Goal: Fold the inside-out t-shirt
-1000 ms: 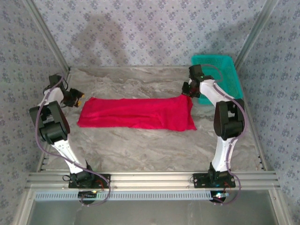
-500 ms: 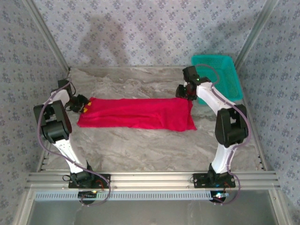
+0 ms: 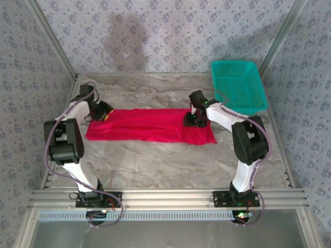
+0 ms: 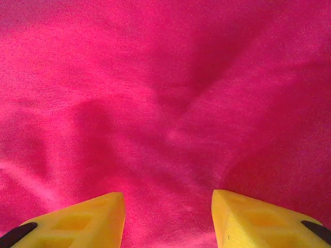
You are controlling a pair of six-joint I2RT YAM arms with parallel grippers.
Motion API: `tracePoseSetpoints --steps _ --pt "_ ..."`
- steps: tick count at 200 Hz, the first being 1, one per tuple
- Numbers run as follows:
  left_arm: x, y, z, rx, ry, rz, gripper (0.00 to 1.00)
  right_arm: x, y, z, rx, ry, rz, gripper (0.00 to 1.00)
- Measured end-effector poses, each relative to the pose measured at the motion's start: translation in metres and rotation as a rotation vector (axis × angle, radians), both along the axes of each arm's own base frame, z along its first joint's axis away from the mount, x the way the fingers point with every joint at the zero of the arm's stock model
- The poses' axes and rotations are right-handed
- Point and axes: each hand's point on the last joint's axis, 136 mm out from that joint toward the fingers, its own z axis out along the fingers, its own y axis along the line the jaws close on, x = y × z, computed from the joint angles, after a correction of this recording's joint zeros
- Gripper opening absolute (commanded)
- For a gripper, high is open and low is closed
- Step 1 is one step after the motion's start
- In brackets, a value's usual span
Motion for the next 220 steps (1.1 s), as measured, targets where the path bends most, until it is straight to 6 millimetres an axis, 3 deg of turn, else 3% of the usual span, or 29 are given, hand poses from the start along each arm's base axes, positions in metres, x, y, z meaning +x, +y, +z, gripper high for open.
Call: tracePoseSetpoints --steps 17,26,49,84,98,109,127,141,162,192,208,220 --pt "-0.015 0.023 -0.029 -0.032 0.060 0.069 0.36 -0.009 -0.014 -0.020 -0.020 0.050 -0.025 0.50" --pt "-0.025 0.035 -0.042 -0.065 0.086 0.109 0.36 -0.011 -0.015 -0.020 -0.014 0.040 -0.026 0.50" --pt "-0.035 0.058 -0.040 -0.122 0.054 0.180 0.36 -0.034 -0.012 -0.021 -0.018 0.037 0.005 0.50" --pt "-0.071 0.067 -0.038 -0.124 0.058 0.238 0.37 -0.091 -0.009 -0.015 -0.059 0.091 0.087 0.52" --pt "-0.085 0.066 -0.033 -0.091 0.073 0.246 0.37 -0.104 -0.013 -0.003 -0.087 0.092 0.104 0.73" --pt "-0.088 0.064 -0.023 -0.054 0.066 0.234 0.38 -0.103 -0.017 0.013 -0.089 0.052 0.090 0.86" --pt "-0.084 0.059 -0.003 0.005 0.035 0.199 0.38 -0.094 -0.027 0.036 -0.087 -0.036 0.062 0.91" --pt "-0.074 0.056 0.010 0.028 0.002 0.176 0.38 -0.085 -0.036 0.040 -0.091 -0.064 0.026 0.93" --pt "-0.068 0.058 0.017 0.043 -0.020 0.168 0.38 -0.073 -0.045 0.027 -0.121 -0.056 -0.006 0.93" --pt "-0.071 0.057 0.015 0.043 -0.003 0.166 0.38 -0.066 -0.043 -0.009 -0.152 0.004 -0.003 0.89" --pt "-0.073 0.057 0.015 0.045 0.002 0.162 0.38 -0.065 -0.043 -0.027 -0.179 0.033 0.000 0.80" --pt "-0.073 0.057 0.015 0.045 0.004 0.160 0.38 -0.061 -0.043 -0.026 -0.185 0.035 -0.014 0.67"
